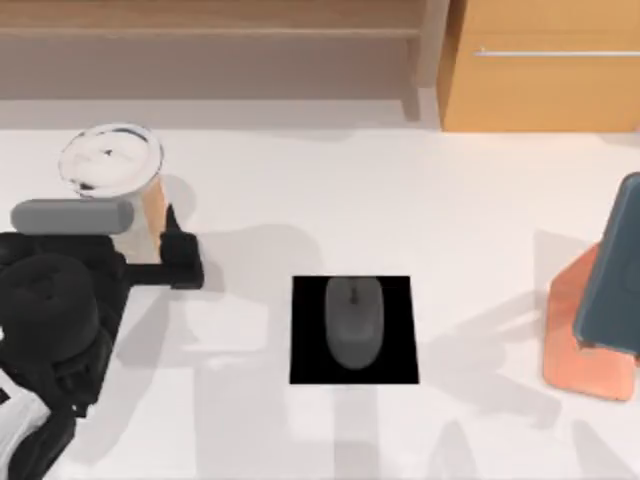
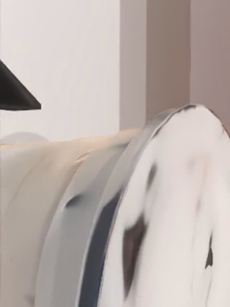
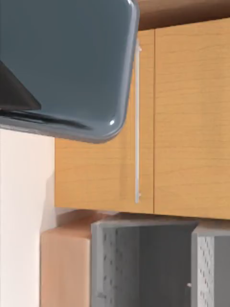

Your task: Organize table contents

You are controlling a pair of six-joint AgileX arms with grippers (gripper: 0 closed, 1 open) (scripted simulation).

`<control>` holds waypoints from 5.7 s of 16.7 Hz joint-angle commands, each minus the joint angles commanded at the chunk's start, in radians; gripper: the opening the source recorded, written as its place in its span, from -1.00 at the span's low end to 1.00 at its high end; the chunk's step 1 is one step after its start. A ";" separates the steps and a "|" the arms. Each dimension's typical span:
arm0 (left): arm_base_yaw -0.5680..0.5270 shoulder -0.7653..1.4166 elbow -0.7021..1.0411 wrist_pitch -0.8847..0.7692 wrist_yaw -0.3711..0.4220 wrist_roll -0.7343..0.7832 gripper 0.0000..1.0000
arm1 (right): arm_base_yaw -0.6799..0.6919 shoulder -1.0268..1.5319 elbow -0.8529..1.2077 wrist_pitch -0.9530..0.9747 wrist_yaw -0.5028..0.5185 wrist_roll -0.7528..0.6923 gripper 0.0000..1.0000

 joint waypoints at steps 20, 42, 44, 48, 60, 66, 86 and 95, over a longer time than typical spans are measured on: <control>0.042 0.097 0.109 -0.008 0.040 0.008 -0.51 | 0.000 0.000 0.000 0.000 0.000 0.000 1.00; 0.041 0.037 0.110 -0.071 0.039 0.011 -1.00 | 0.000 0.000 0.000 0.000 0.000 0.000 1.00; 0.044 0.014 0.135 -0.061 0.041 0.018 -1.00 | 0.000 0.000 0.000 0.000 0.000 0.000 1.00; 0.061 -0.041 0.228 -0.106 0.065 0.055 -1.00 | 0.000 0.000 0.000 0.000 0.000 0.000 1.00; 0.214 -0.043 0.794 -0.622 0.229 0.136 -1.00 | 0.000 0.000 0.000 0.000 0.000 0.000 1.00; 0.312 0.080 1.088 -0.928 0.304 0.097 -1.00 | 0.000 0.000 0.000 0.000 0.000 0.000 1.00; 0.386 0.072 1.144 -1.045 0.343 0.114 -1.00 | 0.000 0.000 0.000 0.000 0.000 0.000 1.00; 0.336 0.136 1.189 -1.044 0.333 0.072 -0.85 | 0.000 0.000 0.000 0.000 0.000 0.000 1.00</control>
